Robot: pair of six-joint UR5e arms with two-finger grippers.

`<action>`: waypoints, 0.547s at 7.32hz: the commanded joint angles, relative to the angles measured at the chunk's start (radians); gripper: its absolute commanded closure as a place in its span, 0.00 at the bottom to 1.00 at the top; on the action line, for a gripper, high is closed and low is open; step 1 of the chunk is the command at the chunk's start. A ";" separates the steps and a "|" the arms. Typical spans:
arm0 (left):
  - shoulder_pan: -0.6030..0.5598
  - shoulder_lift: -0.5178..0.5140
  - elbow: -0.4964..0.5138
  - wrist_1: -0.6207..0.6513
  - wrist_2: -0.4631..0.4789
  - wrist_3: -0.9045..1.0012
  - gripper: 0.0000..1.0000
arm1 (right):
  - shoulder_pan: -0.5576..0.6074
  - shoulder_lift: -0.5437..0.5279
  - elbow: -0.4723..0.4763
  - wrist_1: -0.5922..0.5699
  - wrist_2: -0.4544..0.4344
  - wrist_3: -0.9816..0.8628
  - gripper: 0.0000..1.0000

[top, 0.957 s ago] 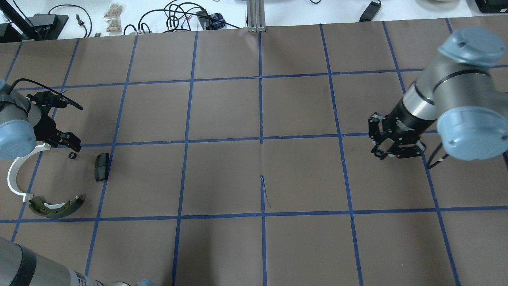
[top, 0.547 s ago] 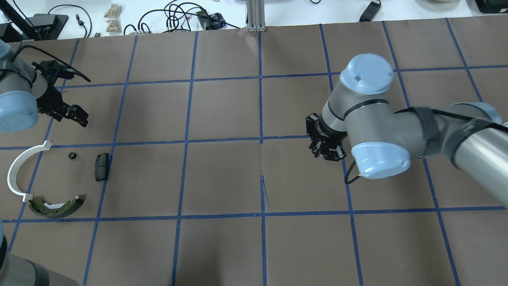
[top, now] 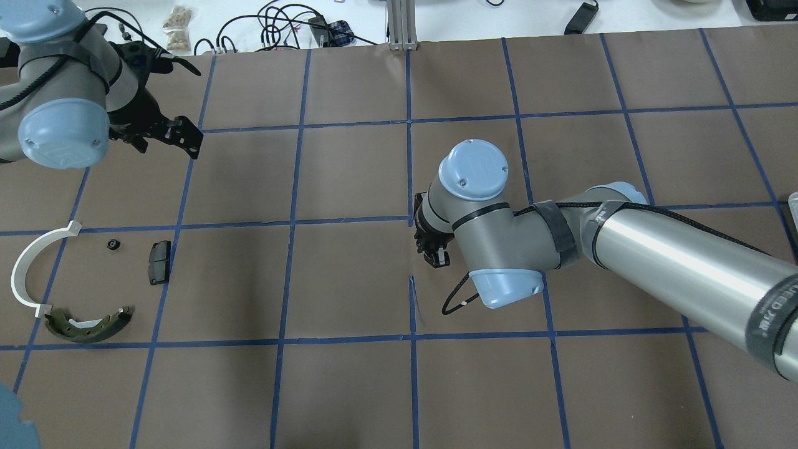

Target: Place bearing gear from tray to pile

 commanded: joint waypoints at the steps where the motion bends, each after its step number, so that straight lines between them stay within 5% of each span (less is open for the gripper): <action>1: -0.035 0.002 0.000 -0.040 -0.002 -0.036 0.00 | 0.005 0.017 -0.003 -0.008 0.014 0.014 0.00; 4: -0.129 0.014 -0.011 -0.077 -0.002 -0.045 0.00 | -0.020 0.008 -0.083 -0.005 -0.012 -0.029 0.00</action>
